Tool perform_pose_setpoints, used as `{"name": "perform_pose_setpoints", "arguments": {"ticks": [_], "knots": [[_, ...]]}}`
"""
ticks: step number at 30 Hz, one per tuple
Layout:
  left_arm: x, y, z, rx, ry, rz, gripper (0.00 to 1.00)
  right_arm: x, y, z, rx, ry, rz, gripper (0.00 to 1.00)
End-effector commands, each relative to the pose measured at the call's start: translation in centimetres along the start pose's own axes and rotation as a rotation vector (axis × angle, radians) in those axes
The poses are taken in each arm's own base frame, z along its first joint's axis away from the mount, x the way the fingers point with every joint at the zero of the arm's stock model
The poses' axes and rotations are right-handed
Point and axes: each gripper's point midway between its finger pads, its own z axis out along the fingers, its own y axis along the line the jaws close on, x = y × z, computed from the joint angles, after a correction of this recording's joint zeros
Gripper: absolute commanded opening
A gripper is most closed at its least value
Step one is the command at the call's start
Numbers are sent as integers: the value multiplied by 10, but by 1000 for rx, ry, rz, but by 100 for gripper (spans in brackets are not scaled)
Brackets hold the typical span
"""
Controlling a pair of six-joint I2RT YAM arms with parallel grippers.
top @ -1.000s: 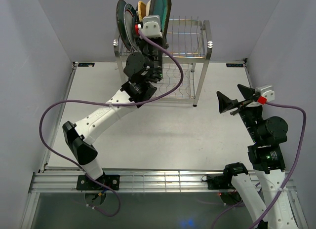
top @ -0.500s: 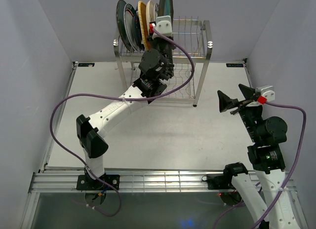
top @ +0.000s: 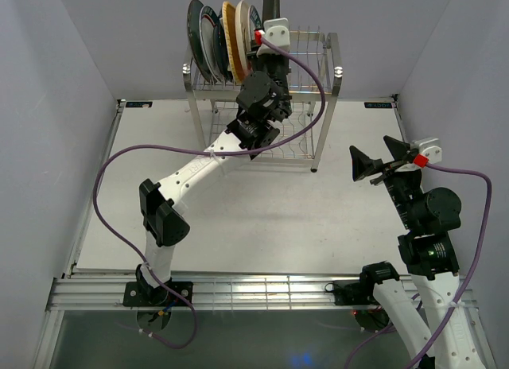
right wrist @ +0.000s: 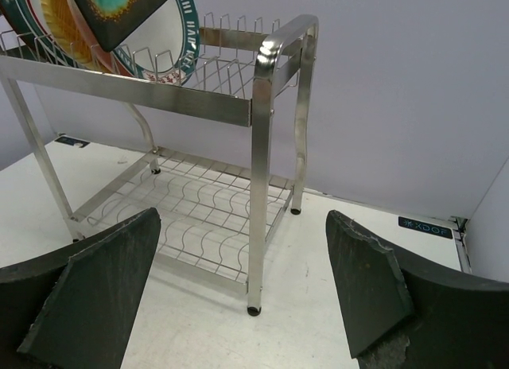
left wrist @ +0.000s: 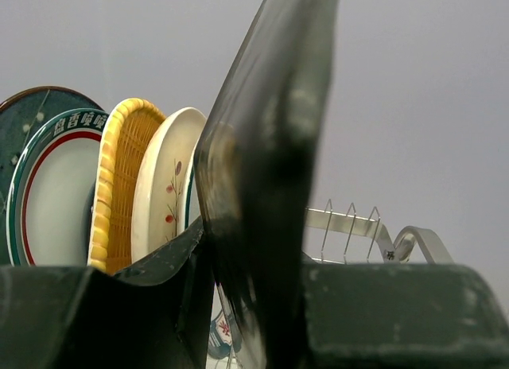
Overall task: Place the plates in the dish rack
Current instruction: Insert the plate into the dish rack.
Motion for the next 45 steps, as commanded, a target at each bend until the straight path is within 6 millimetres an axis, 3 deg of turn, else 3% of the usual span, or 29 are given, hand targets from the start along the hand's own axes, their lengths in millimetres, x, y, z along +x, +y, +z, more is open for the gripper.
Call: {"name": "perform_pose_setpoints", "arguments": {"ticks": [1,13,24,34,45], "knots": [[-97,30,2,-18,-181,-191,0,-13,-2,0,12,-51,-18,90],[-76,40,27,3,-195,-217,0,-12,0,0,3,-48,-16,90],[-53,31,38,55,-180,-239,0,-12,0,1,2,-47,-42,90],[-54,36,39,41,-172,-273,0,-11,1,0,2,-47,-41,90],[-81,43,30,75,-197,-347,0,-9,1,2,-3,-41,-40,90]]}}
